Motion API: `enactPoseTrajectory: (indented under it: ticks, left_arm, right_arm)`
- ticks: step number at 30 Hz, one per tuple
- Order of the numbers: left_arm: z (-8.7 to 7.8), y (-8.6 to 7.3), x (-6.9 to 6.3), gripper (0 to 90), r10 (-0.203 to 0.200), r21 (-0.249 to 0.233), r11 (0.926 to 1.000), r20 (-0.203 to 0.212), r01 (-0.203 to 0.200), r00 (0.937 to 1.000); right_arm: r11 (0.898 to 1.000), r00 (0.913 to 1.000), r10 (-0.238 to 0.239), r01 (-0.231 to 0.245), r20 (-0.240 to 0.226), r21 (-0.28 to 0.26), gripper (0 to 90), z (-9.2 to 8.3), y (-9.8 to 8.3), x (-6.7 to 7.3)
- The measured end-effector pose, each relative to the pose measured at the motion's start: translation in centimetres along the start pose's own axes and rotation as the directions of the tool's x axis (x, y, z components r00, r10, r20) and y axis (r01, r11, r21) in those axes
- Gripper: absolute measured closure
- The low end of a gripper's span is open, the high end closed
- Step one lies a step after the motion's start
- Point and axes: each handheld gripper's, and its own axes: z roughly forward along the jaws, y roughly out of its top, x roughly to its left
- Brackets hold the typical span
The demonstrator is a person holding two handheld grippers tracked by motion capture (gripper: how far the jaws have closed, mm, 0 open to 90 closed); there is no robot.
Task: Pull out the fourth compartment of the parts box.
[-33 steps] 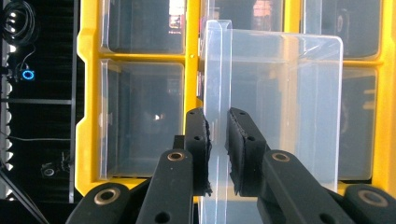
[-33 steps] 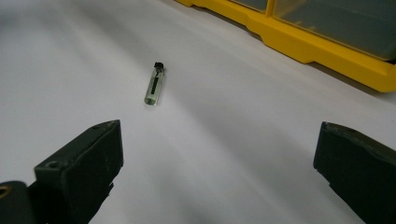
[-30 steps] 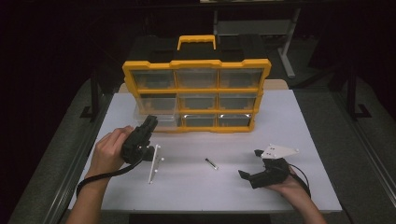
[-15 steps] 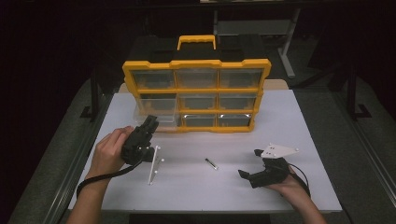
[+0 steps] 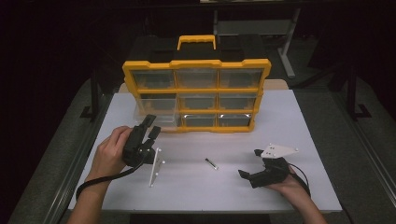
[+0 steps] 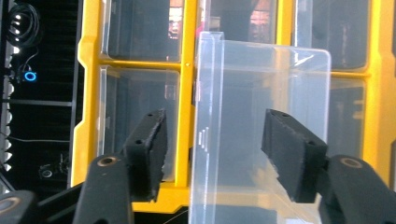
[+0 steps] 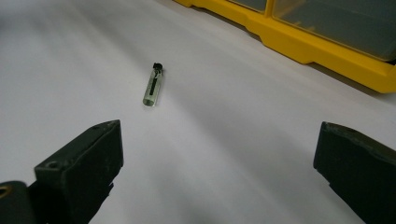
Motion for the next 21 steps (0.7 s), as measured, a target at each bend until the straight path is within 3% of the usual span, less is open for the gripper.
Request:
enactPoseTrajectory:
  ticks: [9, 21]
  left_arm:
    - [-0.3, 0.3, -0.9, 36.0, 0.012, -0.007, 0.9999, 0.02, -0.012, 0.9997]
    - [-0.8, 0.5, -2.2, 29.6, -0.009, -0.012, 0.9999, 0.041, 0.009, 0.9991]
  right_arm:
    - [1.0, 1.0, -0.004, 0.004, -0.003, 0.002, 1.0, 0.0, 0.1, 0.1]
    - [1.0, 1.0, -0.003, 0.003, -0.001, -0.003, 1.0, -0.1, 0.1, 0.2]
